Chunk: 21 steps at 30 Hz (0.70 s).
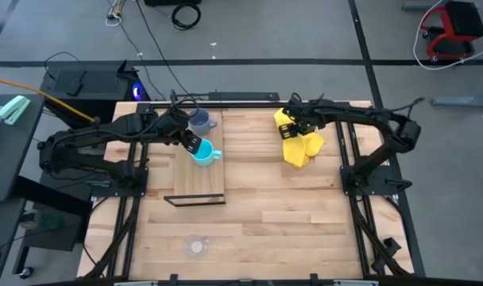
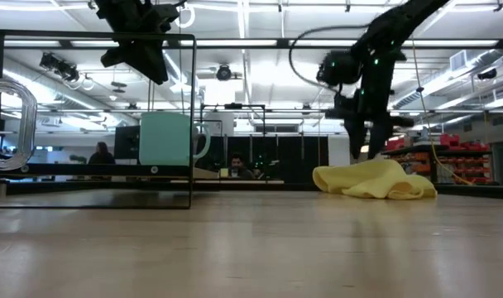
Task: Stack small to large cups/mugs on shelf
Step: Put the blue mug on the shelf
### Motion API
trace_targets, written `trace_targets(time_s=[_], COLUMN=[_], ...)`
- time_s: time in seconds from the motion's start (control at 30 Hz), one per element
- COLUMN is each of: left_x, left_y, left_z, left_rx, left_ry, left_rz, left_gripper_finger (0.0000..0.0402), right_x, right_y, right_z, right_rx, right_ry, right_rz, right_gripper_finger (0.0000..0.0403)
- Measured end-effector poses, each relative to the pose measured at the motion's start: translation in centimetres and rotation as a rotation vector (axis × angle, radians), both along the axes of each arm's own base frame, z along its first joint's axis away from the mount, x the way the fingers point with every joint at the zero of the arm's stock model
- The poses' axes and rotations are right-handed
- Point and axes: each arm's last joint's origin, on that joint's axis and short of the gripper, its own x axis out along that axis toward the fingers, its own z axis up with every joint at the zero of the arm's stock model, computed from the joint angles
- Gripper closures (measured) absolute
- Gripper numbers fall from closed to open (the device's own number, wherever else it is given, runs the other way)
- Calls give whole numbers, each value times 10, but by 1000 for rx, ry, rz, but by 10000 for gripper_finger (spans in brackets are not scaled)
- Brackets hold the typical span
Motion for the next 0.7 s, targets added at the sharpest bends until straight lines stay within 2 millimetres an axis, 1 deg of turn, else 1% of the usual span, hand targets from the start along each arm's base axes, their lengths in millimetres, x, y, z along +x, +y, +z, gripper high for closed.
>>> trace_targets(time_s=[0.1,0.27,0.33,0.43,0.53,0.63,0.7], left_x=[0,0,0,0,0,0,0], left_y=[0,0,0,0,0,0,0], left_z=[0,0,0,0,0,0,0], left_rx=[1,0,0,0,0,0,0], left_ry=[0,1,1,1,1,1,1], left_rz=[-1,-1,-1,-1,-1,-1,-1], left_gripper_finger=[322,323,322,319,318,320,322], right_x=[-6,-18,-20,-18,-4,24,44], right_y=[2,9,15,30,49,64,69], right_z=[18,42,52,67,72,68,66], right_rx=[-49,-93,-78,-43,-42,-66,-102], right_ry=[-56,-152,-230,-366,-441,-510,-593], right_rz=[-13,-58,-62,-12,66,184,265], right_gripper_finger=[226,226,226,226,230,242,256])
